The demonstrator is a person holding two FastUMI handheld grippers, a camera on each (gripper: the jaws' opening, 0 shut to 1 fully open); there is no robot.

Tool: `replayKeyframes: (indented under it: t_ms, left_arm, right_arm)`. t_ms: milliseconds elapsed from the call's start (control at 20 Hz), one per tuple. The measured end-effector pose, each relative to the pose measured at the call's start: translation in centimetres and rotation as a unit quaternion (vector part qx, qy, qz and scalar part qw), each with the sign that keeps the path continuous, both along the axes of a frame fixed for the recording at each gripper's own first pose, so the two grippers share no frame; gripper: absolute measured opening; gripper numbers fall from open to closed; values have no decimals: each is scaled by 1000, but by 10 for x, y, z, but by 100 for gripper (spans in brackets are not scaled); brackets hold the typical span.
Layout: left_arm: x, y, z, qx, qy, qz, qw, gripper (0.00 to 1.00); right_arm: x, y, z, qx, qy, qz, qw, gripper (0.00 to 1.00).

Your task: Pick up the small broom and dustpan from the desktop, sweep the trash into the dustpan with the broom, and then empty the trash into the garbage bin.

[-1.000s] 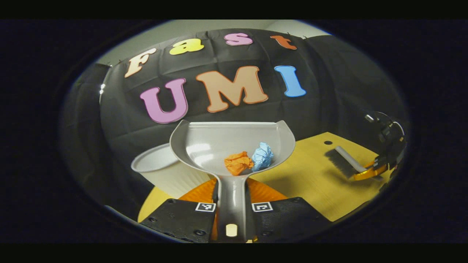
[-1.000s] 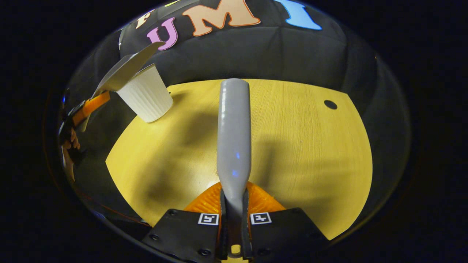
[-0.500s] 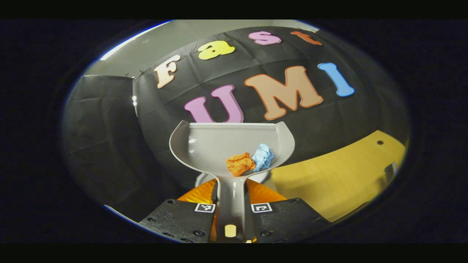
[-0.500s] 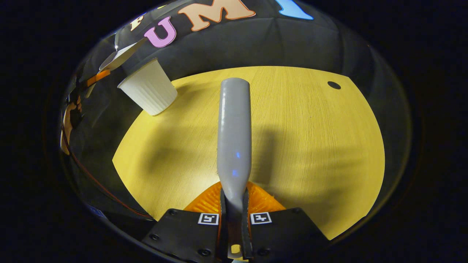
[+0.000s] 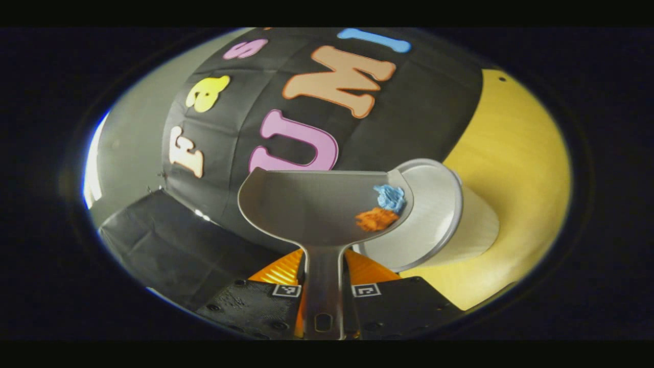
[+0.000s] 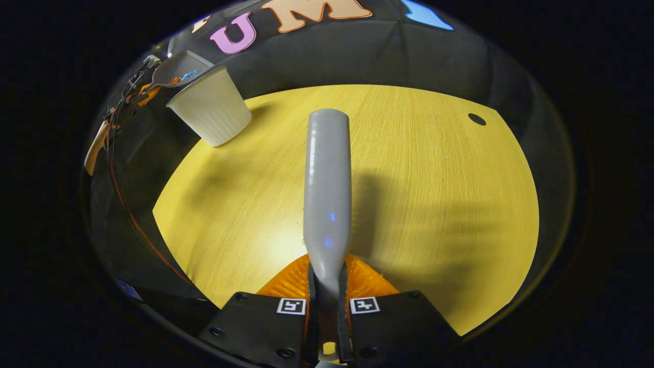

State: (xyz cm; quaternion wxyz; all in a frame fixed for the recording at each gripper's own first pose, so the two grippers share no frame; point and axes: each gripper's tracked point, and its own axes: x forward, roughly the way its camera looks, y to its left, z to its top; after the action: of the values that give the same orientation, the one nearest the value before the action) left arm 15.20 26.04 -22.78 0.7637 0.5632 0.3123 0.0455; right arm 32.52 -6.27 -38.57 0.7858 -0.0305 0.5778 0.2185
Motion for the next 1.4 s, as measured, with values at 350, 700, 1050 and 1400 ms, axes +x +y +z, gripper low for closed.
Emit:
replayKeyframes:
  t_ms: [350,700,1050,1400]
  left_arm:
    - [-2,13,10,165,68,-90,980,23]
    - [-13,17,2,165,83,-96,978,21]
    - [-41,-8,37,-40,-37,2,998,19]
    - [-91,-116,5,-283,-68,46,956,19]
  right_arm:
    - [6,0,7,-5,0,13,1000,17]
    - [7,-2,9,-6,-2,15,1000,17]
    - [6,-1,6,-10,-28,-5,1000,16]
    - [5,2,5,-11,-63,-32,997,17]
